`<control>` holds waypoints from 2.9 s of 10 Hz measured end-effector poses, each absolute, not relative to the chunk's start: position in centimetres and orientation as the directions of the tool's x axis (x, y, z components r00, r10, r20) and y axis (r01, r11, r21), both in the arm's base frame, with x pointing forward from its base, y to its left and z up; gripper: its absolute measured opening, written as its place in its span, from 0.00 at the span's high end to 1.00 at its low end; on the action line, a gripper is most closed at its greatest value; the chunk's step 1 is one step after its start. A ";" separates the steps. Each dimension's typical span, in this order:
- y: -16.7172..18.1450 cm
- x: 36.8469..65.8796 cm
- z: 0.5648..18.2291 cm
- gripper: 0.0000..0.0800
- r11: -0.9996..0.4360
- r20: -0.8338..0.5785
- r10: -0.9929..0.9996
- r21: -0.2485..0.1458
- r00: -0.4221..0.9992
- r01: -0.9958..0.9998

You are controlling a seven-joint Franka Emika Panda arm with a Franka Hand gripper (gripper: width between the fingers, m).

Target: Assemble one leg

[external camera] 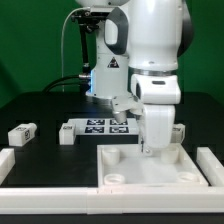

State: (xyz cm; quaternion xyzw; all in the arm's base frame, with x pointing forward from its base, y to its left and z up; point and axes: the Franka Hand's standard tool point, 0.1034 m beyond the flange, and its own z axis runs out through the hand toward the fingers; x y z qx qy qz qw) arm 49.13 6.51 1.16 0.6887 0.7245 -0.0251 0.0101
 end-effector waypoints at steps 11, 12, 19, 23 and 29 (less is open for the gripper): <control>8.0 49.3 1.1 0.22 0.021 -0.050 0.998 -0.026 -0.022 0.999; 8.0 49.3 1.1 0.19 0.021 -0.050 0.998 -0.026 -0.022 0.999; 8.0 46.1 5.3 0.19 -0.141 -0.039 0.989 0.044 0.142 0.989; 8.3 45.6 5.4 0.19 -0.181 -0.038 0.982 0.043 0.182 0.983; 8.6 44.4 4.9 0.19 -0.876 0.069 0.482 0.003 0.873 0.483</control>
Offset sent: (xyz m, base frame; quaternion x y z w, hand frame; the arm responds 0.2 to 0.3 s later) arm 0.0000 0.0000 0.0000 0.0000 0.0000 0.0000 1.0000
